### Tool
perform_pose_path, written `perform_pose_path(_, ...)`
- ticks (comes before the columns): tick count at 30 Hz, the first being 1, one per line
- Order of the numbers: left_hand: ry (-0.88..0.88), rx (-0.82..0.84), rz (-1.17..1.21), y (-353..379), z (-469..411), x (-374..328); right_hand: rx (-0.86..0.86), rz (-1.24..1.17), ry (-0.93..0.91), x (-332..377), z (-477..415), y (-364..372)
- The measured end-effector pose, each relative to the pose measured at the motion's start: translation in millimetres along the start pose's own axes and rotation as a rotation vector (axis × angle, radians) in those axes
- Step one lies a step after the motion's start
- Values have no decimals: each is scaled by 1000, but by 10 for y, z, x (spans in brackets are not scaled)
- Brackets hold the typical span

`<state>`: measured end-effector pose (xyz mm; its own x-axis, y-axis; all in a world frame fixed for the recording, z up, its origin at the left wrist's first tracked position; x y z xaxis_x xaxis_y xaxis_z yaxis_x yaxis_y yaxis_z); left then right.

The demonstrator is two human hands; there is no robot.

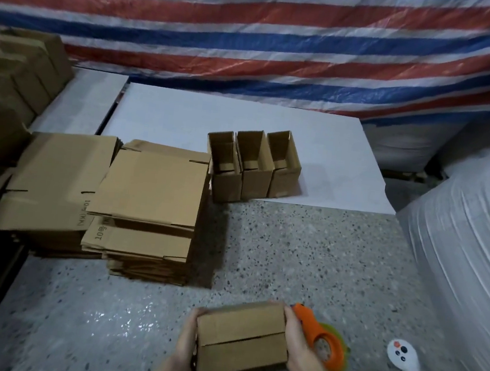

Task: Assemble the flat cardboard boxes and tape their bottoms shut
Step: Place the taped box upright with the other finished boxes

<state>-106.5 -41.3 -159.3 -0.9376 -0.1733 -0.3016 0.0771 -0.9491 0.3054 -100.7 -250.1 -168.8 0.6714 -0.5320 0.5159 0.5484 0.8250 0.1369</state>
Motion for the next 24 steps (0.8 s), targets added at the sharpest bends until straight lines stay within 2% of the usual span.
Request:
perform_pose_path(3, 67, -177, -80, 126, 76, -293, -18, 191, -215, 255, -160, -80)
perform_pose_path(6, 404, -341, -286, 392, 39, -578, -84, 476, -518, 626, -219, -98)
perform_pose_path(9, 811, -385, -511, 698, 3, -704, 61, 444, -613, 819, -148, 61)
perform_pose_path(12, 988, -346, -615, 889, -194, -652, 275, 360, -613, 845, -160, 321)
perform_pose_path(15, 899, -240, -543, 921, -411, -556, 279, 354, -570, 787, -229, 436)
perform_pose_path(18, 756, -205, -485, 854, -590, -434, 16, 563, -490, 680, -326, 349)
perform_pose_path(22, 637, -176, -430, 869, -698, -482, -79, 373, -525, 573, -458, 185)
perform_pose_path(24, 609, -171, -435, 980, -730, -601, -202, 319, -537, 547, -544, 126)
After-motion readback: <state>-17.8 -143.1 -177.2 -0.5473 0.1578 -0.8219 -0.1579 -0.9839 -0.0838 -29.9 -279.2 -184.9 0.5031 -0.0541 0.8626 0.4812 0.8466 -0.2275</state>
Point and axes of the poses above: each hand's wrist, its own z-axis away from the middle knuckle, its own y-axis out of the palm, x = y × z, the point moved 2 cm from there along -z, towards the middle knuckle, and after that the axes turned 12 degrees about -z, right-handed, at the moved point
